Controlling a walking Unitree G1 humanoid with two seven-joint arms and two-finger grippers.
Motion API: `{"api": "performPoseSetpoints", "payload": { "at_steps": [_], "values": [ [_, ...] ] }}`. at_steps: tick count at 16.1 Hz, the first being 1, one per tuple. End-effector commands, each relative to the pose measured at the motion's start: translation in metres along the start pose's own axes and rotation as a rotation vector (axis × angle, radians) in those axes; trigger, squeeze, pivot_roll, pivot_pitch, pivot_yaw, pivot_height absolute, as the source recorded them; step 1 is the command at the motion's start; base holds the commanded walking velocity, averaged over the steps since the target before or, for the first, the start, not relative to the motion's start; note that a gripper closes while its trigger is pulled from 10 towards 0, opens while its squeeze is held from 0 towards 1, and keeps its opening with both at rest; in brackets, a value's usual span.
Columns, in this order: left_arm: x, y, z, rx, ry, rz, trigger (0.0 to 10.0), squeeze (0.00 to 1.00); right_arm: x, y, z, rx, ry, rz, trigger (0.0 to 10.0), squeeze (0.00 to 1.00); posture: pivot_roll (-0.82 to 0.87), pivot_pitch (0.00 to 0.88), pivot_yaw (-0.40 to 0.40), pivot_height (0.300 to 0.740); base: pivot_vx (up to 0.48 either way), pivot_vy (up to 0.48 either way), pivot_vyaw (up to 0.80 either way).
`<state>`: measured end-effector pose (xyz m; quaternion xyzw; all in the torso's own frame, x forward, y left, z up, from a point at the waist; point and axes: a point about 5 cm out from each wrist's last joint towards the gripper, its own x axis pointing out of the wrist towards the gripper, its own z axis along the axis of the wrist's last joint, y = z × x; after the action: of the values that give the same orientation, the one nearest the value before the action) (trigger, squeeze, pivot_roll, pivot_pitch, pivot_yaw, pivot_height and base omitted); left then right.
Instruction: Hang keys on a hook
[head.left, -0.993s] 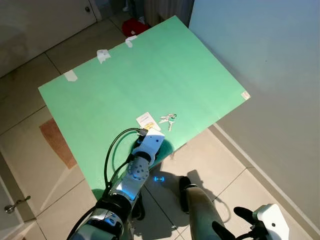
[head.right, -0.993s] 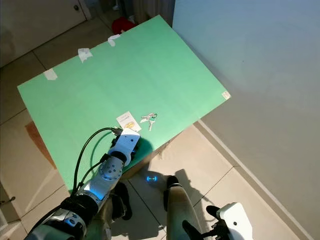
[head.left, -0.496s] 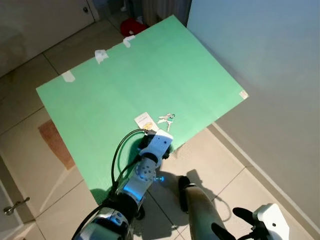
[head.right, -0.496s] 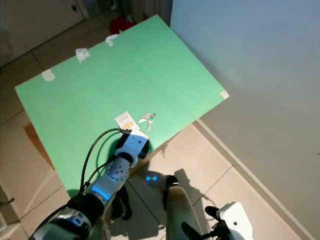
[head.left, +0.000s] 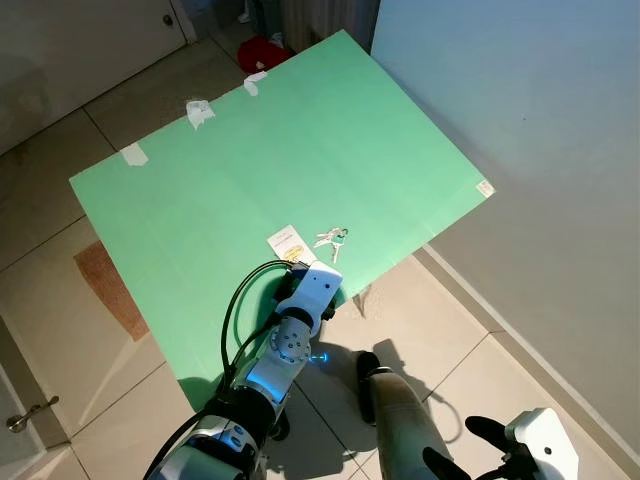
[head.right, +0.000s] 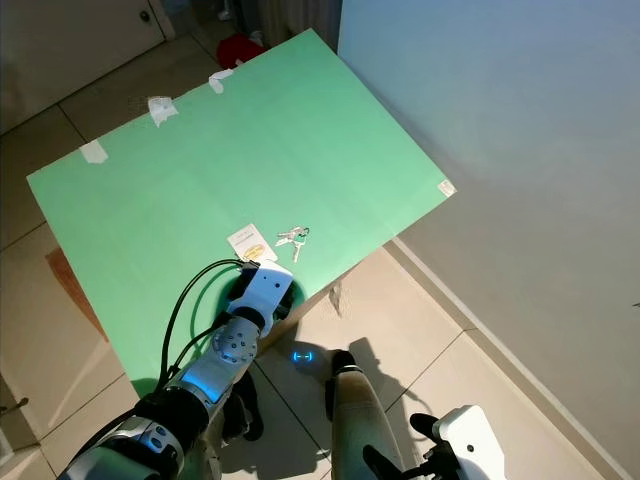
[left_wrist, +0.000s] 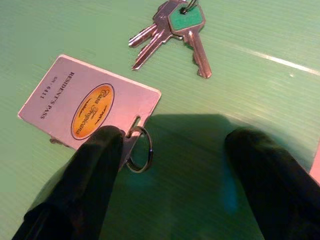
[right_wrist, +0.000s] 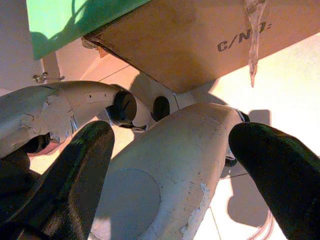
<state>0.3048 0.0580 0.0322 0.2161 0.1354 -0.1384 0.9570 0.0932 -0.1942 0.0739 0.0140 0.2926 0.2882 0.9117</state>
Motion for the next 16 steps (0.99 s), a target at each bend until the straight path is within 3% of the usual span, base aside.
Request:
{"api": "performPoseSetpoints", "payload": {
  "at_steps": [1,3,4,10,14,16],
  "values": [
    [-0.006,-0.004,-0.016,0.008,0.06,0.004,10.0,0.0,-0.005,0.005,-0.003,0.022,0.025,-0.001,10.0,0.0,-0.47,0.392,-0.001,0.74,0.0,0.0,0.0],
    [-0.006,-0.003,-0.017,0.015,0.071,0.01,9.8,0.0,-0.006,0.006,0.0,0.019,0.023,0.001,10.0,0.0,-0.47,0.391,-0.002,0.74,0.0,0.0,0.0],
    [-0.006,-0.005,-0.019,-0.005,0.083,-0.019,0.0,0.0,-0.007,0.007,0.004,0.015,0.019,0.003,10.0,0.0,-0.47,0.391,-0.002,0.74,0.0,0.0,0.0],
    [-0.007,-0.006,-0.023,-0.024,0.118,-0.038,0.0,0.0,-0.004,0.008,0.009,0.012,0.019,0.006,10.0,0.0,-0.47,0.391,-0.003,0.74,0.0,0.0,0.0],
    [-0.007,-0.002,-0.019,-0.017,0.092,-0.051,0.0,0.0,0.001,0.009,0.007,0.017,0.024,0.004,10.0,0.0,-0.46,0.392,-0.004,0.74,0.0,0.0,0.0],
    [-0.006,0.004,-0.014,-0.06,0.06,-0.044,0.0,0.0,0.002,0.011,0.009,0.016,0.023,0.007,10.0,0.0,-0.46,0.393,-0.006,0.74,0.0,0.0,0.0]
  ]
}}
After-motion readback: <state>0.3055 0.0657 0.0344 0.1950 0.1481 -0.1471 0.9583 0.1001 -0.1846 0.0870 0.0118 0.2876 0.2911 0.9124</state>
